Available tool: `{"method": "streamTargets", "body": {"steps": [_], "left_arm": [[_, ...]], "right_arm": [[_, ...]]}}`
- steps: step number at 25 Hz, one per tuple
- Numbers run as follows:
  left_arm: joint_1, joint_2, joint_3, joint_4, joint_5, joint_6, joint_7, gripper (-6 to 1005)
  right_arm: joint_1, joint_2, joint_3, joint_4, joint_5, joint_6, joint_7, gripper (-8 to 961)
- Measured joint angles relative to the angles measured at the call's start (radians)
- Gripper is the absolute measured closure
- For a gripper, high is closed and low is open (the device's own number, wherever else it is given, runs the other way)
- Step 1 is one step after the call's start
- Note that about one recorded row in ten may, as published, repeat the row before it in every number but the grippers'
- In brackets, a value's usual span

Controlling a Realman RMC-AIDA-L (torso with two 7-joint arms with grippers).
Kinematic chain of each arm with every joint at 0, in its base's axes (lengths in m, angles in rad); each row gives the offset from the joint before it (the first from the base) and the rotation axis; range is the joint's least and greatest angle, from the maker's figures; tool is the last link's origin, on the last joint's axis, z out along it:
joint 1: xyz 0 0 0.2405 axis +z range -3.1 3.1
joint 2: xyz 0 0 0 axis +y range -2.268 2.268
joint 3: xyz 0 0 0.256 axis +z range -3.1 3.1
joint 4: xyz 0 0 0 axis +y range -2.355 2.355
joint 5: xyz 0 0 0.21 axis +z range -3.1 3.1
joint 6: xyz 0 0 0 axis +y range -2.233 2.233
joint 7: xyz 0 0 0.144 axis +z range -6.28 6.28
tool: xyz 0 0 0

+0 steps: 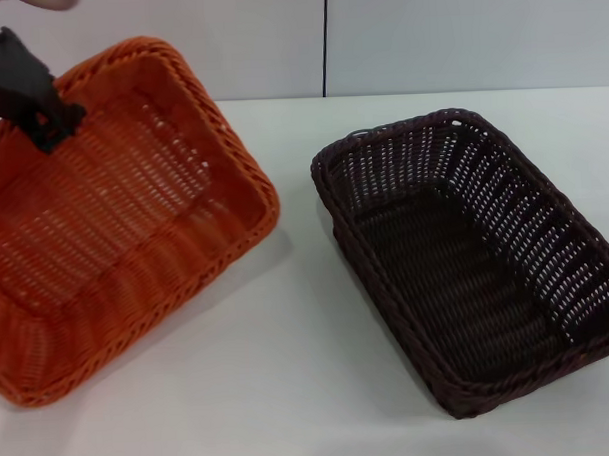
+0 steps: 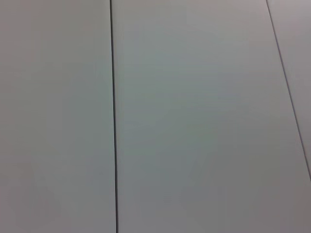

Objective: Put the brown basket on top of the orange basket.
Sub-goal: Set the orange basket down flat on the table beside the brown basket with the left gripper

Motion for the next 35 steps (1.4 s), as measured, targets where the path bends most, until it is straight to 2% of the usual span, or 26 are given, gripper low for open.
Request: {"method": "streamTargets", "body": {"steps": [9,13,14,27,29,35], "left_arm": [[-0.050,-0.002,0.036,0.003,-0.002,-0.072,0.156,842],[-0.050,-0.002,0.089,-0.003,0.002,-0.102,0.213,843],[-0.049,-0.002,0.130,-0.003,0.005,-0.119,0.238,843],[-0.070,-0.010,0.253,0.056,-0.002,-0.106,0.233,843],[-0.083,-0.013,0.295,0.080,-0.002,-0.077,0.210,843],[-0.104,-0.014,0.321,0.088,-0.019,-0.043,0.195,843]], "right_arm": [[-0.005,0.000,-0.022,-0.005,0.001,0.003,-0.001,127],[-0.005,0.000,-0.022,-0.005,0.001,0.003,-0.001,127],[-0.005,0.000,-0.022,-0.006,0.001,0.003,-0.001,126],[-0.001,0.000,-0.022,-0.006,0.001,0.003,-0.002,127],[0.000,0.000,-0.022,-0.004,0.001,0.001,-0.002,127],[-0.002,0.000,-0.024,-0.001,0.001,0.001,-0.002,126]]}}
